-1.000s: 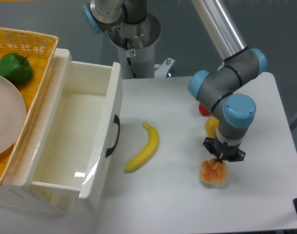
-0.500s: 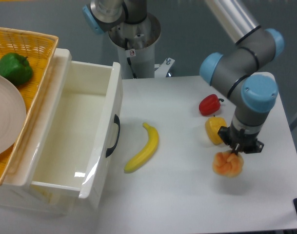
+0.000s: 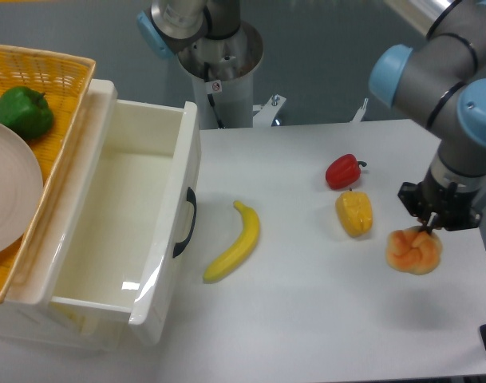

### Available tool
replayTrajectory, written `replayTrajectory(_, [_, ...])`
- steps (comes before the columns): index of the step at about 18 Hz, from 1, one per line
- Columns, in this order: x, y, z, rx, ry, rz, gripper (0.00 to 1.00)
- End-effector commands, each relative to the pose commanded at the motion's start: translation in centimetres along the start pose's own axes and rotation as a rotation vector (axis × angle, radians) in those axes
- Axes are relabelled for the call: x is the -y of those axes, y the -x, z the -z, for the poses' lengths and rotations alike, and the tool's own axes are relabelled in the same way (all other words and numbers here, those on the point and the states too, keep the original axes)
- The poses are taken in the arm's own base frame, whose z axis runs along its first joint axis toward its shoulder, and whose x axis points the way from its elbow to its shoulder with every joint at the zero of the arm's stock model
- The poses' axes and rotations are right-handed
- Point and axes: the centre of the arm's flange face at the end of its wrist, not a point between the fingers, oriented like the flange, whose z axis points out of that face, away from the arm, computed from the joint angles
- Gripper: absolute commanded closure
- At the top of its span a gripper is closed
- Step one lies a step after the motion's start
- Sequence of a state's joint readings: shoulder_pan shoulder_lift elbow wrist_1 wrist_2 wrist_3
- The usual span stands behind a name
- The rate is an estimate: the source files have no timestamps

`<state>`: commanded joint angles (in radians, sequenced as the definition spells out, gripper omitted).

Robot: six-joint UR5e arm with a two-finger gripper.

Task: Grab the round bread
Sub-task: 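Lift the gripped bread roll up off the table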

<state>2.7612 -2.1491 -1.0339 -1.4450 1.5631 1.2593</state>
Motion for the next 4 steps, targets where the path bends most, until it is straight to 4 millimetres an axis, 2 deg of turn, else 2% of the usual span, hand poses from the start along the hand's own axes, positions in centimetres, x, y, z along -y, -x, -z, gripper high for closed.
replayTrajectory(4, [-0.24,-0.59,0.73,0.008,0.015,-0.071,1.0])
